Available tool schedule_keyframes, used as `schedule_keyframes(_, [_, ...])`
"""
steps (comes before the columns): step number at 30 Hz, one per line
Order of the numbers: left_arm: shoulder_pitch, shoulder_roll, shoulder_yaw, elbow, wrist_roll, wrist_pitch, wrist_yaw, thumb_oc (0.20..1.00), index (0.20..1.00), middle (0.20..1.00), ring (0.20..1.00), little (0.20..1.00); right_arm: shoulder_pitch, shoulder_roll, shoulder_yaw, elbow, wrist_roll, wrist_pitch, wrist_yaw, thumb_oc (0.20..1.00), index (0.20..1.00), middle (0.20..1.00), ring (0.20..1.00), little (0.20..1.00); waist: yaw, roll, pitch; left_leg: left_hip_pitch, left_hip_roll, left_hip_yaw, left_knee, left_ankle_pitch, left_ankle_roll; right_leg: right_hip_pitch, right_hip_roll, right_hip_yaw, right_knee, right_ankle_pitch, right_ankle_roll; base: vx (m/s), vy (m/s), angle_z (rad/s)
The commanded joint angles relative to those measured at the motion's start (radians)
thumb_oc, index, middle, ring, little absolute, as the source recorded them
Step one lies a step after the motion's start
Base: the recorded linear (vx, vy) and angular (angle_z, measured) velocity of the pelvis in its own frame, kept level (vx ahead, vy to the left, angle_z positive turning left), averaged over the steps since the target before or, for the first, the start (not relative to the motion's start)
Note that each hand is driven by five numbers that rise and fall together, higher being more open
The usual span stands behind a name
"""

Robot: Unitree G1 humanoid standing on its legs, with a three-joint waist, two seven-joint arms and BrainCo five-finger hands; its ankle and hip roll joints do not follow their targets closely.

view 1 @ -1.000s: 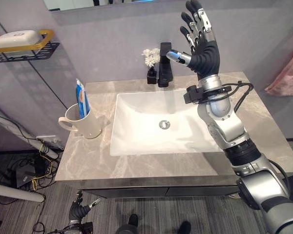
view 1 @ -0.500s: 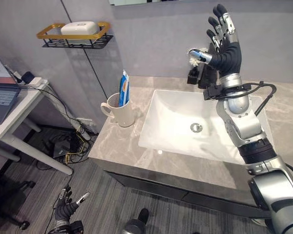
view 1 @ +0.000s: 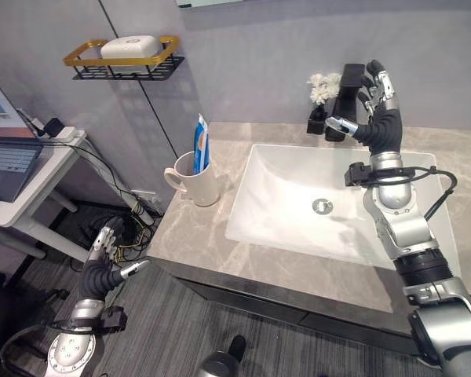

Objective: Put brush and paste in cup on sink, flatten towel.

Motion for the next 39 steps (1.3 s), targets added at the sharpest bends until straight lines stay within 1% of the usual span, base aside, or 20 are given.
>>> schedule_keyframes(1, [0.029, 0.050, 0.007, -0.051, -0.032, -0.062, -0.004, 1.000, 1.000, 1.000, 1.000, 1.000, 0.012, -0.050, 0.000, -0.150, -0.054, -0.057, 0.014, 1.000, 1.000, 1.000, 1.000, 1.000, -0.016, -0.066, -0.041, -0.095, 0.032, 0.031, -0.011, 0.134, -0.051, 0.055, -0.044, 0.041, 0.119, -0.180, 0.004, 0.01, 0.023, -0.39])
schedule_keyframes(3, [0.032, 0.055, 0.014, -0.057, -0.026, -0.062, -0.005, 1.000, 1.000, 1.000, 1.000, 1.000, 0.079, -0.080, -0.030, -0.247, -0.063, -0.067, 0.035, 1.000, 1.000, 1.000, 1.000, 1.000, -0.051, -0.077, -0.032, -0.082, 0.032, 0.052, -0.008, 0.100, -0.040, 0.041, -0.046, 0.076, 0.107, -0.169, 0.012, 0.01, 0.029, -0.29])
schedule_keyframes(4, [0.031, 0.056, 0.013, -0.057, -0.026, -0.062, -0.005, 1.000, 1.000, 1.000, 1.000, 1.000, 0.082, -0.081, -0.033, -0.250, -0.063, -0.066, 0.035, 1.000, 1.000, 1.000, 1.000, 1.000, -0.049, -0.076, -0.034, -0.084, 0.032, 0.053, -0.010, 0.104, -0.039, 0.039, -0.045, 0.077, 0.105, -0.164, 0.012, 0.01, 0.027, -0.30])
schedule_keyframes(8, [0.074, 0.041, 0.047, -0.058, -0.008, -0.048, -0.012, 1.000, 1.000, 1.000, 1.000, 1.000, 0.236, -0.118, -0.159, -0.377, -0.038, -0.082, 0.061, 1.000, 1.000, 1.000, 1.000, 1.000, -0.092, -0.097, -0.033, -0.065, 0.037, 0.103, -0.011, 0.059, -0.014, 0.017, -0.052, 0.131, 0.081, -0.130, 0.030, 0.04, 0.042, -0.51])
schedule_keyframes(10, [0.107, 0.017, 0.071, -0.050, 0.004, -0.038, -0.013, 0.890, 0.890, 0.890, 0.890, 0.890, 0.343, -0.121, -0.252, -0.439, -0.018, -0.092, 0.076, 1.000, 1.000, 1.000, 1.000, 1.000, -0.117, -0.110, -0.032, -0.050, 0.041, 0.137, -0.011, 0.037, 0.000, 0.002, -0.055, 0.162, 0.078, -0.117, 0.038, 0.05, 0.045, -0.45])
schedule_keyframes(11, [0.114, 0.013, 0.078, -0.047, 0.008, -0.037, -0.013, 0.887, 0.887, 0.887, 0.887, 0.887, 0.372, -0.118, -0.279, -0.455, -0.014, -0.095, 0.080, 1.000, 1.000, 1.000, 1.000, 1.000, -0.122, -0.113, -0.032, -0.046, 0.042, 0.144, -0.011, 0.033, 0.001, 0.000, -0.056, 0.167, 0.077, -0.115, 0.039, 0.03, 0.024, -0.37])
schedule_keyframes(12, [0.121, 0.007, 0.088, -0.039, 0.017, -0.032, -0.014, 0.856, 0.856, 0.856, 0.856, 0.856, 0.402, -0.116, -0.304, -0.470, -0.005, -0.098, 0.089, 1.000, 1.000, 1.000, 1.000, 1.000, -0.133, -0.115, -0.030, -0.042, 0.043, 0.150, -0.011, 0.029, 0.002, -0.003, -0.056, 0.173, 0.075, -0.113, 0.041, 0.03, 0.029, -0.31])
schedule_keyframes(13, [0.126, 0.000, 0.099, -0.037, 0.026, -0.027, -0.013, 0.746, 0.746, 0.746, 0.746, 0.746, 0.437, -0.112, -0.335, -0.487, 0.003, -0.101, 0.095, 1.000, 1.000, 1.000, 1.000, 1.000, -0.144, -0.119, -0.029, -0.039, 0.043, 0.154, -0.011, 0.024, 0.004, -0.003, -0.056, 0.177, 0.074, -0.112, 0.042, 0.02, 0.019, -0.37])
schedule_keyframes(14, [0.127, 0.002, 0.097, -0.038, 0.026, -0.026, -0.013, 0.699, 0.699, 0.699, 0.699, 0.699, 0.444, -0.111, -0.340, -0.493, 0.004, -0.099, 0.097, 1.000, 1.000, 1.000, 1.000, 1.000, -0.142, -0.120, -0.030, -0.038, 0.043, 0.155, -0.011, 0.024, 0.004, -0.003, -0.057, 0.177, 0.074, -0.112, 0.042, 0.03, 0.025, -0.24])
schedule_keyframes(15, [0.131, -0.011, 0.106, -0.030, 0.042, -0.019, -0.012, 0.633, 0.633, 0.633, 0.633, 0.633, 0.488, -0.102, -0.375, -0.511, 0.017, -0.100, 0.110, 1.000, 1.000, 1.000, 1.000, 1.000, -0.153, -0.125, -0.031, -0.035, 0.043, 0.163, -0.011, 0.019, 0.006, -0.004, -0.058, 0.185, 0.072, -0.110, 0.044, 0.03, 0.027, -0.17])
schedule_keyframes(16, [0.132, -0.017, 0.111, -0.022, 0.052, -0.015, -0.009, 0.595, 0.595, 0.595, 0.595, 0.595, 0.510, -0.099, -0.394, -0.519, 0.021, -0.099, 0.112, 1.000, 1.000, 1.000, 1.000, 1.000, -0.161, -0.127, -0.031, -0.031, 0.043, 0.167, -0.011, 0.016, 0.006, -0.004, -0.058, 0.189, 0.070, -0.109, 0.044, 0.04, 0.037, 0.00])
schedule_keyframes(17, [0.136, -0.038, 0.121, -0.007, 0.068, -0.010, -0.005, 0.592, 0.592, 0.592, 0.592, 0.592, 0.550, -0.097, -0.430, -0.548, 0.008, -0.102, 0.118, 1.000, 1.000, 1.000, 1.000, 1.000, -0.174, -0.133, -0.030, -0.026, 0.045, 0.177, -0.011, 0.010, 0.008, -0.006, -0.059, 0.197, 0.066, -0.104, 0.047, 0.00, 0.000, 0.00])
schedule_keyframes(19, [0.139, -0.046, 0.124, 0.003, 0.074, -0.008, -0.004, 0.595, 0.595, 0.595, 0.595, 0.595, 0.573, -0.092, -0.448, -0.556, 0.008, -0.103, 0.120, 1.000, 1.000, 1.000, 1.000, 1.000, -0.176, -0.135, -0.030, -0.025, 0.046, 0.181, -0.011, 0.008, 0.009, -0.007, -0.060, 0.200, 0.066, -0.103, 0.048, 0.01, 0.011, -0.10])
schedule_keyframes(20, [0.152, -0.055, 0.138, 0.010, 0.090, -0.007, -0.010, 0.595, 0.595, 0.595, 0.595, 0.595, 0.607, -0.085, -0.477, -0.572, 0.020, -0.106, 0.140, 1.000, 1.000, 1.000, 1.000, 1.000, -0.186, -0.138, -0.028, -0.023, 0.046, 0.183, -0.011, 0.004, 0.010, -0.008, -0.060, 0.205, 0.067, -0.102, 0.049, 0.01, 0.018, -0.15])
schedule_keyframes(25, [0.172, -0.083, 0.166, 0.030, 0.121, 0.000, -0.015, 0.595, 0.595, 0.595, 0.595, 0.595, 0.709, -0.066, -0.567, -0.610, -0.005, -0.107, 0.160, 1.000, 1.000, 1.000, 1.000, 1.000, -0.205, -0.147, -0.027, -0.018, 0.046, 0.190, -0.011, -0.007, 0.013, -0.007, -0.065, 0.208, 0.063, -0.099, 0.054, 0.01, 0.007, -0.03])
schedule_keyframes(29, [0.190, -0.111, 0.192, 0.035, 0.132, -0.001, -0.019, 0.580, 0.580, 0.580, 0.580, 0.580, 0.808, -0.021, -0.655, -0.624, -0.021, -0.103, 0.168, 1.000, 1.000, 1.000, 1.000, 1.000, -0.225, -0.152, -0.021, -0.016, 0.047, 0.195, -0.011, -0.014, 0.015, -0.012, -0.067, 0.215, 0.064, -0.097, 0.057, 0.00, 0.001, -0.02])
schedule_keyframes(32, [0.215, -0.126, 0.210, 0.037, 0.147, 0.004, -0.021, 0.567, 0.567, 0.567, 0.567, 0.567, 0.896, 0.030, -0.724, -0.597, -0.003, -0.091, 0.176, 1.000, 1.000, 1.000, 1.000, 1.000, -0.243, -0.158, -0.015, -0.013, 0.048, 0.201, -0.011, -0.020, 0.018, -0.016, -0.068, 0.221, 0.068, -0.098, 0.057, 0.00, 0.011, -0.09])
schedule_keyframes(36, [0.239, -0.139, 0.231, 0.034, 0.156, 0.011, -0.023, 0.548, 0.548, 0.548, 0.548, 0.548, 0.989, 0.082, -0.770, -0.537, 0.045, -0.068, 0.189, 1.000, 1.000, 1.000, 1.000, 1.000, -0.262, -0.167, -0.002, -0.012, 0.051, 0.212, -0.011, -0.022, 0.018, -0.025, -0.066, 0.229, 0.071, -0.097, 0.057, 0.00, -0.002, -0.02])
schedule_keyframes(37, [0.248, -0.139, 0.242, 0.031, 0.155, 0.010, -0.027, 0.533, 0.533, 0.533, 0.533, 0.533, 1.029, 0.081, -0.796, -0.496, 0.059, -0.060, 0.199, 1.000, 1.000, 1.000, 1.000, 1.000, -0.269, -0.175, 0.001, -0.013, 0.055, 0.215, -0.011, -0.022, 0.016, -0.029, -0.065, 0.234, 0.071, -0.095, 0.057, -0.02, -0.015, -0.15])
schedule_keyframes(39, [0.252, -0.132, 0.245, 0.027, 0.142, 0.008, -0.035, 0.533, 0.533, 0.533, 0.533, 0.533, 1.056, 0.069, -0.797, -0.432, 0.103, -0.053, 0.220, 1.000, 1.000, 1.000, 1.000, 1.000, -0.271, -0.182, 0.004, -0.016, 0.058, 0.220, -0.011, -0.021, 0.013, -0.033, -0.062, 0.238, 0.070, -0.092, 0.058, -0.01, -0.015, -0.14])
